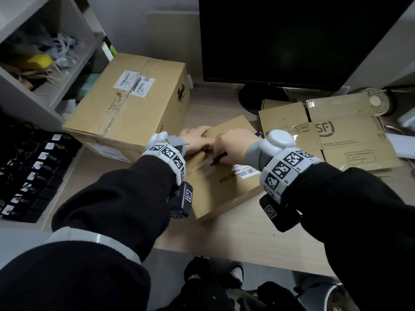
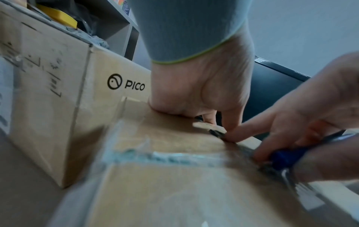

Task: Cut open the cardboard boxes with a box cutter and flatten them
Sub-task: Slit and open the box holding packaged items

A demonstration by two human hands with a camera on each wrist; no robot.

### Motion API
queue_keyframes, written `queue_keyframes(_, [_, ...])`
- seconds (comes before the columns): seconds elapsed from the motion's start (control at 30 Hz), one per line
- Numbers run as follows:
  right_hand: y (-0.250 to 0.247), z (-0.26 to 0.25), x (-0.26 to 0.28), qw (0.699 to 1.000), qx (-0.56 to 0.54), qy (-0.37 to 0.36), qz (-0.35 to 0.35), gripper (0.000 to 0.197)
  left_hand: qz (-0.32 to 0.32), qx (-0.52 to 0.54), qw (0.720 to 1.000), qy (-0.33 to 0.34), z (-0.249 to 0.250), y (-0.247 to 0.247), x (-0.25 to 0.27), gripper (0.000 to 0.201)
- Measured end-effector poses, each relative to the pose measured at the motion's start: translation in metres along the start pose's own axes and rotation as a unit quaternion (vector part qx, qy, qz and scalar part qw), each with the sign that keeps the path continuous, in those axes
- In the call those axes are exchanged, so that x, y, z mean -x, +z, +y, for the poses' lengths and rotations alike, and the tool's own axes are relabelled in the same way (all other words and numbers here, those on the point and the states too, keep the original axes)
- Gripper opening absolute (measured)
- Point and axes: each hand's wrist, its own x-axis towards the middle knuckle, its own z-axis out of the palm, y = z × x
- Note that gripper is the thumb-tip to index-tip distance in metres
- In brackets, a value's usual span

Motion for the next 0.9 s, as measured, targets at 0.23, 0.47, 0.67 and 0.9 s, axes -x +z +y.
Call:
queue_keyframes(0.23, [0.001, 0.016, 0.001, 1.0, 0.019, 0.016, 0.003, 0.025, 0.008, 0.015, 1.0, -0.003, 0.001, 0.001, -0.001, 0.059])
queue_keyframes(0.47, [0.002, 0.039, 0.008, 0.999, -0.001, 0.04, 0.001, 0.023, 0.009, 0.066, 0.998, -0.01, 0.0, 0.0, 0.002, 0.054])
queue_keyframes(0.67, [0.001, 0.041, 0.01, 0.999, -0.017, 0.046, -0.001, 0.023, -0.012, 0.087, 0.995, -0.052, 0.013, 0.0, 0.0, 0.072])
queue_keyframes(0.9, [0.007, 0.037, 0.011, 0.999, -0.012, 0.041, 0.014, 0.026, 0.063, 0.024, 0.996, -0.062, 0.058, 0.018, -0.009, 0.054])
